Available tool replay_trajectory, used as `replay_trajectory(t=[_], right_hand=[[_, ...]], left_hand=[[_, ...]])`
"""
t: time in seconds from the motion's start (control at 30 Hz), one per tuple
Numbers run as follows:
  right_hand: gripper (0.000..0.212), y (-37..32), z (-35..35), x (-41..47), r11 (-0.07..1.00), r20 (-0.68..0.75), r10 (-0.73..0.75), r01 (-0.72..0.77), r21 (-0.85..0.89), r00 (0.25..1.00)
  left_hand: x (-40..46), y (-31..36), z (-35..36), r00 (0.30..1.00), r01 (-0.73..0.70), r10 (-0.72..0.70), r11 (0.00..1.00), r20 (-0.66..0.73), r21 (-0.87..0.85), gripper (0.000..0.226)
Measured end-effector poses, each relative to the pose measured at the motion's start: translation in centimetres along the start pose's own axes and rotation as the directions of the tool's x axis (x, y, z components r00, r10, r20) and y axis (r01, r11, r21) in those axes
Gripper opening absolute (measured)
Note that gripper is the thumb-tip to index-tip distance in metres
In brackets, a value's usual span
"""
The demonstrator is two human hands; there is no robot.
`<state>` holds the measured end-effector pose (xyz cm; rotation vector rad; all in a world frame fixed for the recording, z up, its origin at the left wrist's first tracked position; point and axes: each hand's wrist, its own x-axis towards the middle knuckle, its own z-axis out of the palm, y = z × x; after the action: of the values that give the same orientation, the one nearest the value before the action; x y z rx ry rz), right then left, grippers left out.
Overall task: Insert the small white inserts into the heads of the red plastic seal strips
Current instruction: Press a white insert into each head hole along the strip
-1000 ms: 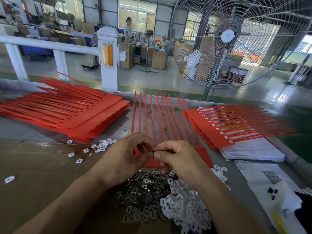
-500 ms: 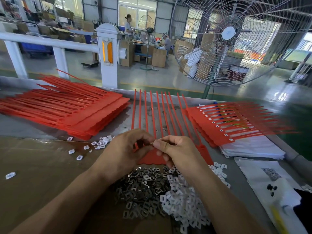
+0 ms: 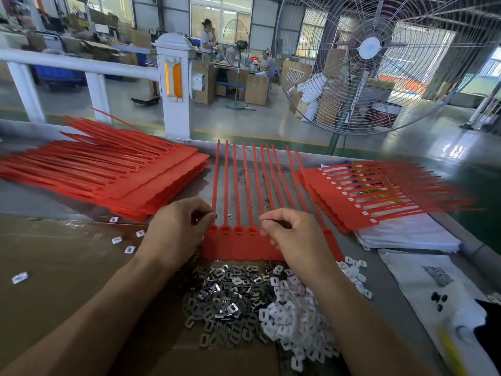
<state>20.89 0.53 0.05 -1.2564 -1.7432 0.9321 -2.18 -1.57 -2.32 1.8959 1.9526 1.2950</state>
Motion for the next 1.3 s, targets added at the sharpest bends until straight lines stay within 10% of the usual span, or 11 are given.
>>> replay_trajectory(t=[1.3], right_hand=[[0.011, 0.6, -0.3, 0.4, 0.992, 0.071, 0.062, -0.054, -0.114, 0.996]], left_hand=[[0.5, -0.1, -1.9, 0.954, -0.083, 0.064, 0.995, 0.292, 0.054, 0.026]])
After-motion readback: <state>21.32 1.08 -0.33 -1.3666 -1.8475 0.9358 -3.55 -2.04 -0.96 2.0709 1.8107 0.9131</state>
